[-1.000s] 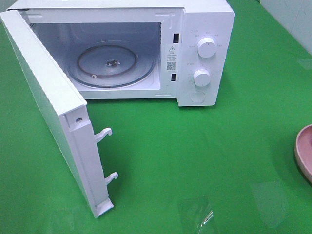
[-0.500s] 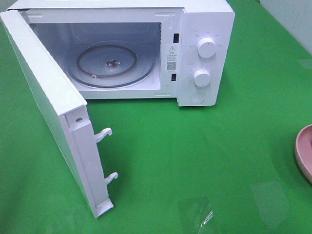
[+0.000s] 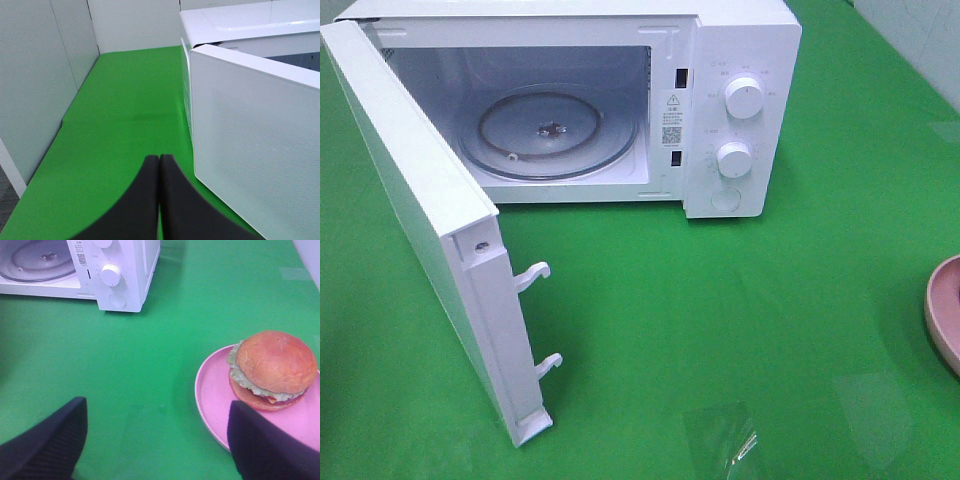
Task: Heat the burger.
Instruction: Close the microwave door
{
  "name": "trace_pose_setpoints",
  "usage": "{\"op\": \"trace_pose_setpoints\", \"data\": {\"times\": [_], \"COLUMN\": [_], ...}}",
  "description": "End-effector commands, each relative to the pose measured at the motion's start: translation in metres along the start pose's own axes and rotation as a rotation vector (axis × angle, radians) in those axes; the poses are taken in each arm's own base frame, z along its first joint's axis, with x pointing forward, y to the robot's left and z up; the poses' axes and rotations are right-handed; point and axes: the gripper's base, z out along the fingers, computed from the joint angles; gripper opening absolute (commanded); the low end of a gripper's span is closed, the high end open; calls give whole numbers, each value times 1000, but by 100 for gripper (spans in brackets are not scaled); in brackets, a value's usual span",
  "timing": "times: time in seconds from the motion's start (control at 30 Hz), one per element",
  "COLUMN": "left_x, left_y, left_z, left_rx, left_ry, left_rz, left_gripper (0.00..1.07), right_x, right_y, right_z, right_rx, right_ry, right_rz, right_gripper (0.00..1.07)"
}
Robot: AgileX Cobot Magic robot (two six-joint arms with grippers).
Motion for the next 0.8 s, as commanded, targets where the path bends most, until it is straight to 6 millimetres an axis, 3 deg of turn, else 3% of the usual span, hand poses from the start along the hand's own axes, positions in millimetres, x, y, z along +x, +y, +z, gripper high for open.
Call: {"op": "trace_pose_setpoints", "data": {"times": [0.03,0.47,0.67,0.8], "left_x": [5,23,31,29], "left_y": [1,-5,-28,-32], "left_z": [13,60,80,85], "left_rx": [-20,28,271,324], "left_ry": [-56,-17,-70,-92], "left_rz": [-21,-34,13,16], "left_gripper": [0,0,0,0], "right_x": [0,0,0,0], "right_y": [0,0,0,0], "right_z": [-3,-3,-3,-3], "right_rx": [8,8,8,8], "right_ry": [-38,-38,-38,-38], "right_rz": [-10,-10,-10,-10], "right_gripper": [76,76,76,76]}}
